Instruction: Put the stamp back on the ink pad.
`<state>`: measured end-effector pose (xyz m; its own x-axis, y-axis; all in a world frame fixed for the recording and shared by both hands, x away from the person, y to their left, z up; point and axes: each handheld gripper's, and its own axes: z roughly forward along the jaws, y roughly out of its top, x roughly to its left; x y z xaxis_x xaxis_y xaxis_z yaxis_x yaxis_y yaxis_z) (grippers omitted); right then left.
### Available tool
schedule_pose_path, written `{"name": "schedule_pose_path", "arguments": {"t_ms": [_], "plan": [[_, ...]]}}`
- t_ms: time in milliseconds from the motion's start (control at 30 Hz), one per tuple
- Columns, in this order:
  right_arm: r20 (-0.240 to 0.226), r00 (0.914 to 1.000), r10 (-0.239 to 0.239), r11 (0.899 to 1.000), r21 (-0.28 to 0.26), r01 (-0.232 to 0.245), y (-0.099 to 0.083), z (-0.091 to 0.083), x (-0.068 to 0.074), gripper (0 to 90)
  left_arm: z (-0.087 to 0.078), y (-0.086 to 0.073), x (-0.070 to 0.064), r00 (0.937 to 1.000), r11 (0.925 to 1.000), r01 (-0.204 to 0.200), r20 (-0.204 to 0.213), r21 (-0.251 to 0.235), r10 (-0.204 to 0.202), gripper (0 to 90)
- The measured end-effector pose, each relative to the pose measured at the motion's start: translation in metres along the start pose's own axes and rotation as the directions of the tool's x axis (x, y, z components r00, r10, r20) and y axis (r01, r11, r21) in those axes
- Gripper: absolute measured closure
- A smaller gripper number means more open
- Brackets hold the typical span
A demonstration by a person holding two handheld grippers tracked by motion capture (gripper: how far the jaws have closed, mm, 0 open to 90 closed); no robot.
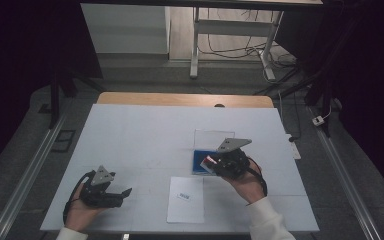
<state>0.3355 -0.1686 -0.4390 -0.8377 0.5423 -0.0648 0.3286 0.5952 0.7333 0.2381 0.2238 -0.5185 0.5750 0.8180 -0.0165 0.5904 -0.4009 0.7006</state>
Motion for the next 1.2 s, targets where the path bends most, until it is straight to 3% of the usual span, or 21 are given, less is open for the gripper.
{"name": "schedule_pose_path", "arguments": {"t_ms": [333,600,933,1200], "plan": [[0.032,0.9990,0.032,0.999,0.023,-0.033,-0.001,0.013,-0.020,68.9,0.000,-0.001,0.001,1.0000,1.0000,0.008,-0.001,0.001,-0.008,17.7],[0.076,0.9969,0.020,0.997,0.075,-0.026,-0.004,0.025,-0.031,69.0,0.001,-0.002,0.002,0.9999,0.9999,0.010,0.001,0.005,-0.010,17.7],[0.106,0.9942,0.020,0.988,0.150,-0.036,-0.011,0.040,-0.038,68.9,0.002,-0.002,0.002,1.0000,0.9999,0.009,-0.001,0.010,-0.009,17.7],[0.106,0.9941,0.020,0.987,0.156,-0.037,-0.013,0.044,-0.038,68.6,0.002,-0.002,0.002,1.0000,0.9999,0.010,-0.001,0.011,-0.010,17.7]]}}
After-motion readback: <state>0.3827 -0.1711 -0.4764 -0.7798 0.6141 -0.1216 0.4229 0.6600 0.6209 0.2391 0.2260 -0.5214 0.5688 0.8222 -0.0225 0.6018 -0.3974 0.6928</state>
